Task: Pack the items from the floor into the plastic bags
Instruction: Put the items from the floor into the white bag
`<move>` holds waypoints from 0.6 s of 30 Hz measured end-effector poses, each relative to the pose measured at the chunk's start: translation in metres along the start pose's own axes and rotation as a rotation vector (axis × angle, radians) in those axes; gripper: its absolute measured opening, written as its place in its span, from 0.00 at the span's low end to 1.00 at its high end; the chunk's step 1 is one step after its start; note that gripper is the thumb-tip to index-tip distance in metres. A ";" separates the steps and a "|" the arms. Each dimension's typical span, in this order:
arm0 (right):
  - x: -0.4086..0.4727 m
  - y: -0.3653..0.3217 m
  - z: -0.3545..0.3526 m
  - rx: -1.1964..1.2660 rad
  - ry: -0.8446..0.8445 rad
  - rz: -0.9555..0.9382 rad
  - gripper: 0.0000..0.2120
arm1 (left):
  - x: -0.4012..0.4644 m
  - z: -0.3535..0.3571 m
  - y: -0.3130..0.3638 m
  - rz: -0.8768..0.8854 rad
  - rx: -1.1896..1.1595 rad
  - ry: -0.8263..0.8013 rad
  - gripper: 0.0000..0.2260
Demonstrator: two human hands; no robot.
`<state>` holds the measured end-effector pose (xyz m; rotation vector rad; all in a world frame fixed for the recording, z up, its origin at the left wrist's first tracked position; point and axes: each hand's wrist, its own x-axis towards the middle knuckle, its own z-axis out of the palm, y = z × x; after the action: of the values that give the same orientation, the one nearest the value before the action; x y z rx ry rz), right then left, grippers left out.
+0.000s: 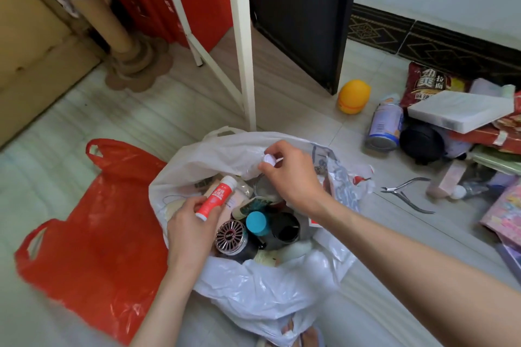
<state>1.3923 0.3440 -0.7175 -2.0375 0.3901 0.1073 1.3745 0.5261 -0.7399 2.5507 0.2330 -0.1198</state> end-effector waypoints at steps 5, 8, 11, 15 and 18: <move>0.006 0.006 0.000 -0.182 0.082 -0.072 0.11 | 0.019 0.016 0.019 0.006 -0.059 -0.015 0.13; 0.006 0.013 -0.006 -0.228 0.074 -0.110 0.14 | 0.022 0.021 0.028 0.093 -0.067 -0.017 0.12; 0.004 0.018 -0.009 -0.270 0.038 -0.117 0.16 | 0.020 0.022 0.028 0.161 -0.073 -0.095 0.14; -0.004 0.021 -0.015 -0.312 0.008 -0.143 0.13 | 0.015 0.022 0.014 0.186 -0.037 -0.202 0.12; -0.007 0.026 -0.021 -0.437 -0.015 -0.272 0.11 | 0.015 0.014 0.011 0.188 0.027 -0.237 0.12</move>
<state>1.3753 0.3164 -0.7279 -2.4983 0.0779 0.0427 1.3910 0.5112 -0.7473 2.5415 -0.1002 -0.3517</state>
